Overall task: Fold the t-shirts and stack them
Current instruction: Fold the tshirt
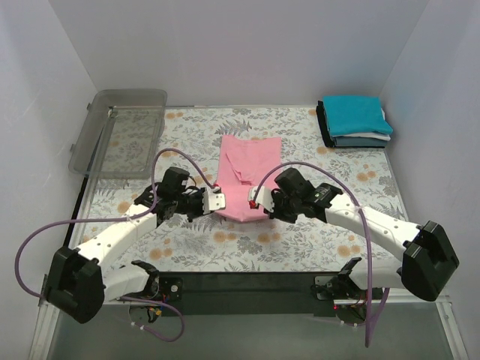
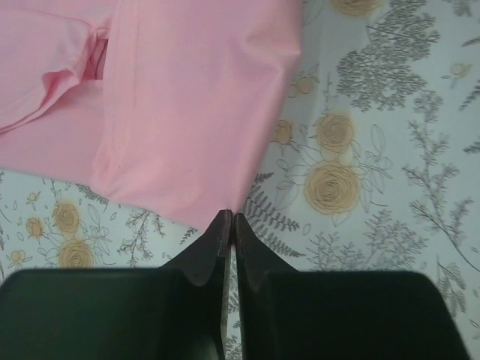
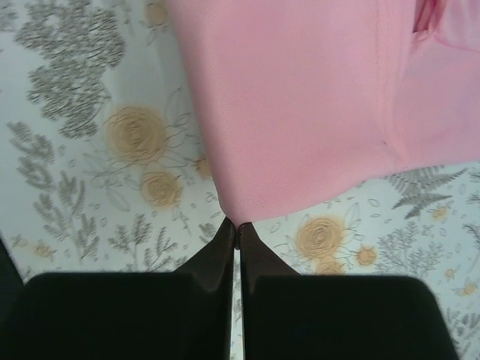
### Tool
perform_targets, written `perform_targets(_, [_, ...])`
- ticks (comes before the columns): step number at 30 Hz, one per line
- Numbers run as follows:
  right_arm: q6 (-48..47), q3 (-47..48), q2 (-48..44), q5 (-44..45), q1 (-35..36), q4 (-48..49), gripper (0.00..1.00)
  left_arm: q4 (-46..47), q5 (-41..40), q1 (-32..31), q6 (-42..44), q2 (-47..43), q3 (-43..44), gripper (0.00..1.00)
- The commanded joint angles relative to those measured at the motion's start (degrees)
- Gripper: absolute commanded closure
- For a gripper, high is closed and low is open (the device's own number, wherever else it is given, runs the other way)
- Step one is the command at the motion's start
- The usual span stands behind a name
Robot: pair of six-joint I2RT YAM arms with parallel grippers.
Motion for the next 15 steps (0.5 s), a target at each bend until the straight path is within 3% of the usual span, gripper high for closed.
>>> perform_targets(1, [-1.0, 1.2, -2.5, -10.0, 0.1, -10.3, 0.99, -10.4, 5.0, -0.5, 2.3, -6.2, 1.3, 1.00])
perform_targets(7, [-6.3, 5.0, -4.1, -19.7, 0.0, -22.0, 0.99, -24.4, 10.7, -0.6, 2.7, -13.8, 3.7, 1.00])
perform_targets(11, [-8.4, 14.1, -1.6, -20.9, -3.4, -25.3, 0.99, -22.4, 8.5, -0.6, -4.8, -13.6, 7.6, 1.00])
perform_targets(15, [-13.0, 19.8, 3.2, -19.1, -7.2, -25.7, 0.99, -17.9, 7.9, 2.3, -8.3, -5.7, 14.5, 1.00])
